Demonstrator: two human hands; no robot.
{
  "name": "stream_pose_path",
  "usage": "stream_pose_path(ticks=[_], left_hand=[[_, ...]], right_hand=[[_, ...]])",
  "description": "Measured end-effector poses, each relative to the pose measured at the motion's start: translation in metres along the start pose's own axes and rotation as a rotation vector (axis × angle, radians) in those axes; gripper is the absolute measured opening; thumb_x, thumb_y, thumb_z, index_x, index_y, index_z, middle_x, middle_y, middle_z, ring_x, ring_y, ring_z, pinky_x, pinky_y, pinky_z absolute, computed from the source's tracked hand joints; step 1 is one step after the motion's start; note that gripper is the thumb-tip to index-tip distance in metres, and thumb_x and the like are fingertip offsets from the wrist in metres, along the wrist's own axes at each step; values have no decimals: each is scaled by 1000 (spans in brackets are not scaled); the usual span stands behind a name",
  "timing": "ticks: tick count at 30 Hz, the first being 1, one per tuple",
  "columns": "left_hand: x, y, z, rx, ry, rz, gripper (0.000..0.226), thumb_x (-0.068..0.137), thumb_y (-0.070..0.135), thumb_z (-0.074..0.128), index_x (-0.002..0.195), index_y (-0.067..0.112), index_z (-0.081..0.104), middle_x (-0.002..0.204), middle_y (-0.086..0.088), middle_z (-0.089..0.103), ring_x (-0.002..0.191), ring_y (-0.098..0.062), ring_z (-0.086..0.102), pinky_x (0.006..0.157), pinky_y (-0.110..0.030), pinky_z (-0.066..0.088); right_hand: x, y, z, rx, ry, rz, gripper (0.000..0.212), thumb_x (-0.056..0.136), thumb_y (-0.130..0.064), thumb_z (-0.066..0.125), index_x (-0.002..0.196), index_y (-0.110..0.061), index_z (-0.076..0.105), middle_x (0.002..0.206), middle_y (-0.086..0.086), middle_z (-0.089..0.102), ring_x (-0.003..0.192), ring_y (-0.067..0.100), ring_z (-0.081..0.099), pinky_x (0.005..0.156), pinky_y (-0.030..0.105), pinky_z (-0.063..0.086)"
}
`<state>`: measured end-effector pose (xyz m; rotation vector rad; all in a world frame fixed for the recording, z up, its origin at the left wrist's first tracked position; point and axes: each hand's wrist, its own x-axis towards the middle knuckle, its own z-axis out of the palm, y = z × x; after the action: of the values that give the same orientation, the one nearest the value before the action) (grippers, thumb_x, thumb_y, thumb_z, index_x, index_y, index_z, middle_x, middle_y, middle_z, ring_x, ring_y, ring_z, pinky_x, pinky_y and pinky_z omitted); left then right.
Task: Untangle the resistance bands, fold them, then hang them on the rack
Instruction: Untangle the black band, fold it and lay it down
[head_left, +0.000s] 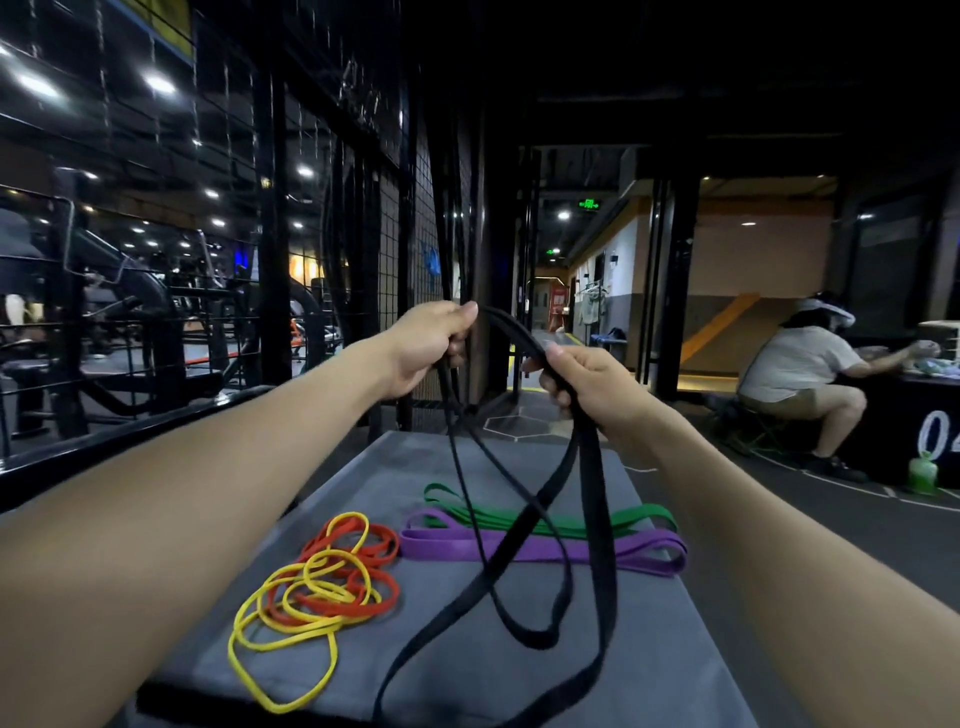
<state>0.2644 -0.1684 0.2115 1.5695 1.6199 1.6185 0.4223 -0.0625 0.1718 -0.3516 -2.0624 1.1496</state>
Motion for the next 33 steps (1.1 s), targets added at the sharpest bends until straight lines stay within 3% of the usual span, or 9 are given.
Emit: stream_pose_path(ticks=[5, 9, 15, 19, 21, 25, 30, 33], left_hand=[[-2, 14, -20, 216, -146, -116, 34, 95, 46, 40, 78, 18, 47, 61, 7, 35, 54, -7, 33, 59, -20, 32], [-6, 19, -17, 239, -194, -180, 48, 91, 59, 36, 97, 15, 54, 71, 4, 50, 67, -11, 49, 73, -25, 41], [4, 32, 8, 143, -119, 45, 44, 91, 52, 43, 104, 13, 57, 92, 2, 59, 85, -12, 56, 84, -30, 39], [13, 36, 15, 146, -165, 117, 35, 92, 48, 46, 84, 16, 54, 77, 3, 56, 78, -12, 56, 90, -39, 45], [16, 37, 17, 63, -161, 98, 36, 92, 46, 47, 82, 12, 51, 68, 4, 53, 73, -13, 54, 88, -35, 47], [19, 43, 22, -44, -127, 114, 22, 92, 34, 53, 85, 13, 54, 74, 0, 53, 71, -11, 53, 76, -28, 49], [20, 54, 27, -57, -166, -4, 42, 92, 54, 39, 81, 16, 54, 64, 3, 51, 55, -10, 46, 60, -24, 43], [21, 51, 29, -70, -160, -61, 40, 92, 50, 44, 78, 15, 55, 61, 3, 46, 53, -10, 41, 57, -24, 41]], right_hand=[[9, -21, -8, -164, 30, -80, 25, 99, -19, 41, 76, -12, 50, 63, 0, 32, 52, 10, 28, 51, 26, 24], [16, -40, -11, -146, 7, -102, 25, 97, -15, 45, 72, -16, 50, 59, -1, 34, 49, 8, 29, 50, 24, 25], [24, -65, -18, -112, -23, -127, 33, 96, -14, 47, 64, -16, 43, 57, -1, 31, 46, 8, 27, 47, 21, 22], [25, -73, -29, -78, 3, -138, 34, 96, -16, 48, 62, -15, 48, 56, -1, 33, 46, 7, 29, 45, 20, 23], [24, -74, -35, -72, -5, -139, 30, 96, -17, 49, 66, -14, 52, 57, -1, 34, 44, 6, 30, 44, 18, 24], [24, -73, -40, -54, 1, -127, 28, 96, -18, 49, 68, -12, 55, 58, -1, 36, 44, 5, 31, 42, 16, 25], [25, -81, -43, -70, -1, -125, 26, 95, -17, 51, 70, -9, 54, 57, 0, 36, 45, 7, 30, 46, 20, 22], [22, -79, -45, -96, -3, -122, 29, 94, -17, 52, 65, -12, 55, 58, 1, 38, 45, 7, 30, 46, 19, 22]])
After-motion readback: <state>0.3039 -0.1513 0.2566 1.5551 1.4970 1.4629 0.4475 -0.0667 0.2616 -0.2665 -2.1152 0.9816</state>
